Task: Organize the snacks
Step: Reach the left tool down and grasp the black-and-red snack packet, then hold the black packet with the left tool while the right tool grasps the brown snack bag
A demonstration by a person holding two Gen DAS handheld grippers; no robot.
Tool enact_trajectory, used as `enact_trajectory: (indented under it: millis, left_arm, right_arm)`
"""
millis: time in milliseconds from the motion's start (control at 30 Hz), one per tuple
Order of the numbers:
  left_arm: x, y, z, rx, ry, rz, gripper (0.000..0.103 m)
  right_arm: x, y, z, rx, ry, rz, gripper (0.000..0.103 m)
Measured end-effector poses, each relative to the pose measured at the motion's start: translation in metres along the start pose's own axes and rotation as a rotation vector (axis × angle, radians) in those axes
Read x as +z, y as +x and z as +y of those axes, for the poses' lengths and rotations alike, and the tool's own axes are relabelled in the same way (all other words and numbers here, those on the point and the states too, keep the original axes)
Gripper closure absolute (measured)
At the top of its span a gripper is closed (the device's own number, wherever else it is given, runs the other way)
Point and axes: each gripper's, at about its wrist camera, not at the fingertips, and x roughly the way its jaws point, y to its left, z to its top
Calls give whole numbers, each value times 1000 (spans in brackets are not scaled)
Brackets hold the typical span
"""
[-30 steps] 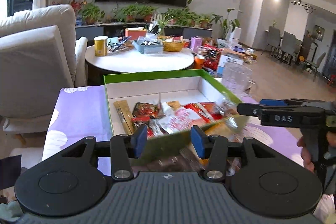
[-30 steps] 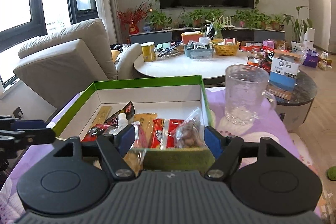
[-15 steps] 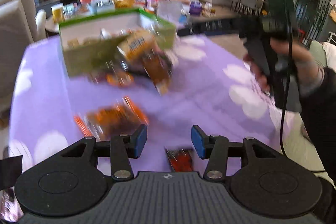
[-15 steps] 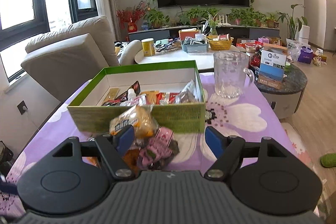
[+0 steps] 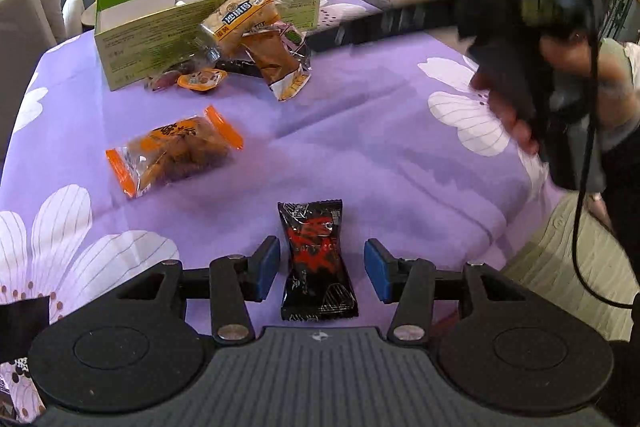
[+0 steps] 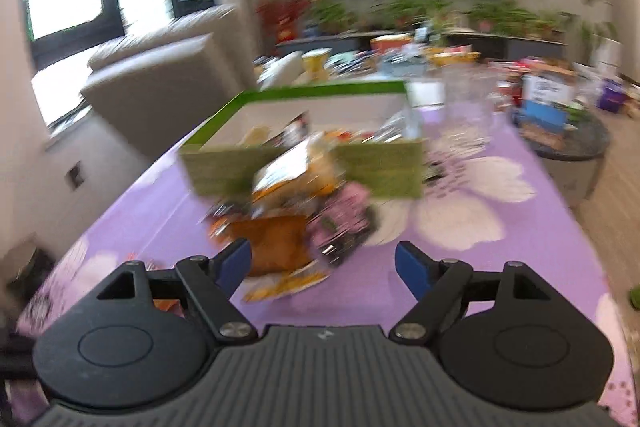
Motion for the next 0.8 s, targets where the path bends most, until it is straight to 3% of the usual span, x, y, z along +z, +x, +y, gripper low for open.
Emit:
enact_trajectory:
  millis: [67,100,200,400,800]
  left_arm:
    - [0,-1,6,-23,-40,-10,67]
    - [0,-2,11,-37,-74,-17,80]
    - [2,-9,25,-31,-143,-66,82]
    - [13,-33,30,-10,-130,-175,82]
    - [26,-40,51,41,-170,-198,81]
  right_arm:
    - [-7,11,12,16,-74,21,55]
    - [-9,16,17,11,-96,29,55]
    - [-13,29,23,21,-117,47,55]
    - [-7,37,24,76,-101,36,55]
    - [-1,69,22,88,-79,97,55]
